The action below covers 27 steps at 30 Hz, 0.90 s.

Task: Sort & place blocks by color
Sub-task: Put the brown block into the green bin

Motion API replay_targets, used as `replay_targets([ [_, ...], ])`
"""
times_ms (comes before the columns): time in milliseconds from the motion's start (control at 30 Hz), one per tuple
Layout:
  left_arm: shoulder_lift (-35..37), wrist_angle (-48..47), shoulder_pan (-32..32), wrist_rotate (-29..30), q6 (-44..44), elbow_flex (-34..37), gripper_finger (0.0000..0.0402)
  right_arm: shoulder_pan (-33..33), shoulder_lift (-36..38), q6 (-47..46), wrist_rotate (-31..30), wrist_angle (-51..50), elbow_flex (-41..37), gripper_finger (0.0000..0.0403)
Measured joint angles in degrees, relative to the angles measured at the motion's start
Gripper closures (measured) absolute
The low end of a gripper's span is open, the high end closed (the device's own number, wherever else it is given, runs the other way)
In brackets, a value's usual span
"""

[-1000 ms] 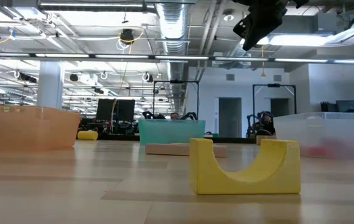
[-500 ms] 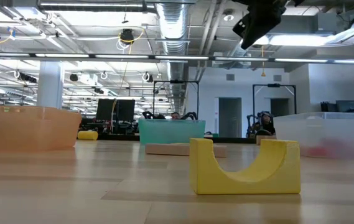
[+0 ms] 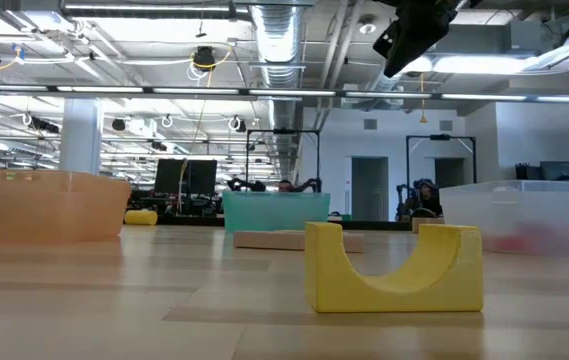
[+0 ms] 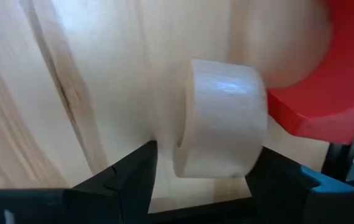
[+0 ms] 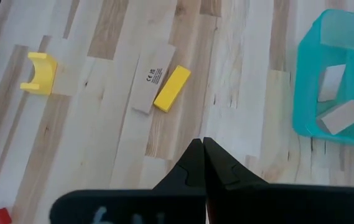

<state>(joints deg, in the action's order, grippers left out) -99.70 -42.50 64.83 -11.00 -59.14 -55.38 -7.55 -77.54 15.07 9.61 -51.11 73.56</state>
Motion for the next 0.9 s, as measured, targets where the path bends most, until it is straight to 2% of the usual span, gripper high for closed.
replay_targets([
  [200, -0.2, -0.4, -0.9, 0.6, -0.6, -0.2, 0.019, 0.0, 0.0, 0.0, 0.0, 0.3, 0.0, 0.0396],
  [267, -0.2, -0.8, -1.6, 0.2, -0.6, -0.1, 0.0214, 0.0, 0.0, 0.0, 0.0, 0.4, 0.0, 0.0396],
  [367, -0.2, -2.0, -3.4, -0.2, 0.1, -0.1, 0.0277, 0.0, 0.0, 0.0, 0.0, 0.4, 0.0, 0.0395],
  [400, 0.1, -3.2, -4.3, 0.7, 0.5, -0.2, 0.0298, 0.0, 0.0, 0.0, 0.0, 0.4, 0.0, 0.0395],
  [533, 3.9, -10.6, -8.6, 9.6, 0.8, 0.1, 0.03, 0.0, 0.0, -0.2, 0.0, 0.3, 0.0, 0.0395],
  [667, 12.8, -18.6, -15.8, 19.4, 1.7, 0.1, 0.03, 0.0, 0.0, -1.1, 0.0, -1.3, 0.0, 0.0395],
  [767, 20.6, -16.0, -23.7, 23.7, 10.4, 0.0, 0.03, 0.0, 0.0, -1.3, 0.0, -2.6, 0.0, 0.0395],
  [900, 28.4, -7.5, -37.2, 24.4, 25.1, 0.0, 0.03, 0.0, 0.0, -2.7, 0.0, -3.3, 0.0, 0.0395],
])
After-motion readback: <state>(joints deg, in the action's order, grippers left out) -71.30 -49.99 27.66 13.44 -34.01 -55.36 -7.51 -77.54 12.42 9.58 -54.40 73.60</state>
